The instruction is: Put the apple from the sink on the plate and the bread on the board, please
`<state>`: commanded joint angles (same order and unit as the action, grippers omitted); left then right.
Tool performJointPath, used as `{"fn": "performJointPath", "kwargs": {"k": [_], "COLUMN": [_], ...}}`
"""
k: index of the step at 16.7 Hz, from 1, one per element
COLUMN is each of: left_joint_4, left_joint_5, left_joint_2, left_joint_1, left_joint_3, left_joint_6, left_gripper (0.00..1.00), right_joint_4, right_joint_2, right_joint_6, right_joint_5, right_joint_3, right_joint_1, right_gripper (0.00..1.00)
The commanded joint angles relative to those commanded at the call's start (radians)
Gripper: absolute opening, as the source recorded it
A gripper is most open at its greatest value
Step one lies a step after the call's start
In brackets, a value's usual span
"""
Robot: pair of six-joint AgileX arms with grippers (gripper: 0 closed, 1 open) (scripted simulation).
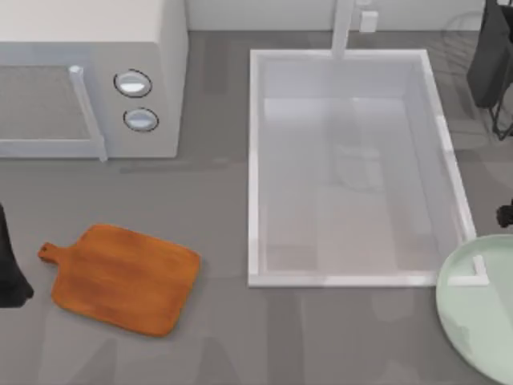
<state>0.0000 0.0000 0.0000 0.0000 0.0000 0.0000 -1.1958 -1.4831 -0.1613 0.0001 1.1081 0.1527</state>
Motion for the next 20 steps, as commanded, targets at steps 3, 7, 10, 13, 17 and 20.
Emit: {"fn": "performJointPath", "kwargs": {"k": [3, 7, 10, 13, 17, 20], "left_joint_4": [0.000, 0.000, 0.000, 0.000, 0.000, 0.000], "left_joint_5": [0.000, 0.000, 0.000, 0.000, 0.000, 0.000], "left_joint_2": [0.000, 0.000, 0.000, 0.000, 0.000, 0.000], "left_joint_1": [0.000, 0.000, 0.000, 0.000, 0.000, 0.000], "left_joint_3": [0.000, 0.000, 0.000, 0.000, 0.000, 0.000], "left_joint_6": [0.000, 0.000, 0.000, 0.000, 0.000, 0.000], "left_gripper": [1.00, 1.00, 1.00, 1.00, 1.00, 1.00], "right_joint_4": [0.000, 0.000, 0.000, 0.000, 0.028, 0.129], "right_joint_2": [0.000, 0.000, 0.000, 0.000, 0.026, 0.142], "right_joint_6": [0.000, 0.000, 0.000, 0.000, 0.004, 0.018], "right_joint_5": [0.000, 0.000, 0.000, 0.000, 0.000, 0.000], "right_joint_3": [0.000, 0.000, 0.000, 0.000, -0.026, -0.120], "right_joint_1": [0.000, 0.000, 0.000, 0.000, -0.003, -0.016], "right_gripper": [0.83, 1.00, 1.00, 1.00, 1.00, 1.00]}}
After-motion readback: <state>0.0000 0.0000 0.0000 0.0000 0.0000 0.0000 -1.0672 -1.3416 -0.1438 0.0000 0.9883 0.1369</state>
